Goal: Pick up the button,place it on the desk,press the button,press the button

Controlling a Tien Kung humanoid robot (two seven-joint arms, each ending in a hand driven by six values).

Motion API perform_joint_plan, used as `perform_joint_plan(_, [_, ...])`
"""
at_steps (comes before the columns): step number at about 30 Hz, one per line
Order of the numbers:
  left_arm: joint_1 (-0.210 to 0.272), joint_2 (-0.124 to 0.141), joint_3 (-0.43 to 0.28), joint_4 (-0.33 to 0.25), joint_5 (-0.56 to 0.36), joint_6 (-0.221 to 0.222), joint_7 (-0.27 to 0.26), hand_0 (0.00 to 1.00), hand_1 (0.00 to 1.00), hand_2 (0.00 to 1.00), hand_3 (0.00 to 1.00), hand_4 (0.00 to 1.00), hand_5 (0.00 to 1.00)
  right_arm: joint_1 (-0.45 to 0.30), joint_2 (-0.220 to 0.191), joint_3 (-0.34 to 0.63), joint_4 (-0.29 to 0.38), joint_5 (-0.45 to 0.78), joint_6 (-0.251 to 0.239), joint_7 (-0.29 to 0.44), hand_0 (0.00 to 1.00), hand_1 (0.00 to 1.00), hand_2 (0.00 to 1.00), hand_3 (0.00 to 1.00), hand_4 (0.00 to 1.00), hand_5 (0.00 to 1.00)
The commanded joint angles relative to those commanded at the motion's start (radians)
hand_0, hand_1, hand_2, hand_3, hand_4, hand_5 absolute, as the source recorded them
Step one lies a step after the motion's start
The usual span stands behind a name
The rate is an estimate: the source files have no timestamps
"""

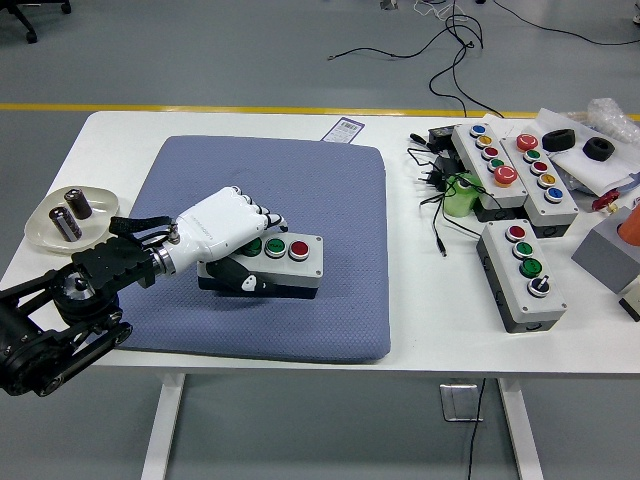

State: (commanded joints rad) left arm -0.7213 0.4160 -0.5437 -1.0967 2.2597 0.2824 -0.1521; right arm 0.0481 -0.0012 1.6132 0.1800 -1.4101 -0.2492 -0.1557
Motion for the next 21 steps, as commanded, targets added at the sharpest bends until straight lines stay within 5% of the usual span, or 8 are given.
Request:
perform_joint_plan(3, [0.002, 0.005, -0.006, -0.016, 0.004, -0.040, 0.019, 0.029, 0.002, 0.012, 0.398, 0.768, 0.572, 0.000, 0.000, -0.002, 0.000, 0.000, 0.000, -0.001, 0.536, 0.669, 0.730, 0.626, 0.315, 0.138])
perform_joint_plan(4, [0.003, 0.007, -0.010, -0.022, 0.009, -0.061, 0.028, 0.118, 0.265, 0.420, 0.883, 0.841, 0.683, 0.000, 0.000, -0.002, 0.000, 0.000, 0.000, -0.001, 0.537, 0.669, 0.730, 0.625, 0.314, 0.137])
perform_joint_plan(9, [0.015, 0.017, -0.035, -0.041, -0.011, -0.173, 0.046, 0.118, 0.265, 0.420, 0.883, 0.841, 0.683, -0.001, 0.000, 0.001, 0.000, -0.003, 0.001, -0.001, 0.537, 0.669, 0.730, 0.625, 0.314, 0.137])
perform_joint_plan(10, [0.018, 0.020, -0.039, -0.044, -0.011, -0.188, 0.048, 0.672, 0.785, 0.945, 0.998, 0.915, 0.662, -0.001, 0.000, 0.001, 0.000, -0.003, 0.000, -0.001, 0.535, 0.669, 0.730, 0.625, 0.313, 0.136])
perform_joint_plan(15, [0.038, 0.032, -0.055, -0.074, -0.031, -0.208, 0.041, 0.672, 0.785, 0.945, 0.998, 0.915, 0.662, 0.000, 0.000, 0.004, 0.000, -0.006, 0.001, -0.001, 0.535, 0.669, 0.730, 0.625, 0.313, 0.136])
perform_joint_plan(16, [0.043, 0.033, -0.063, -0.085, -0.042, -0.207, 0.040, 0.998, 0.998, 0.998, 0.998, 0.986, 0.575, 0.000, 0.000, 0.006, 0.000, -0.008, 0.001, -0.001, 0.535, 0.669, 0.730, 0.625, 0.313, 0.135])
perform_joint_plan(21, [0.088, 0.028, -0.141, -0.179, -0.108, -0.180, 0.042, 0.998, 0.998, 0.998, 0.998, 0.986, 0.575, -0.001, 0.001, 0.012, 0.000, -0.016, 0.002, -0.002, 0.535, 0.669, 0.730, 0.625, 0.313, 0.135])
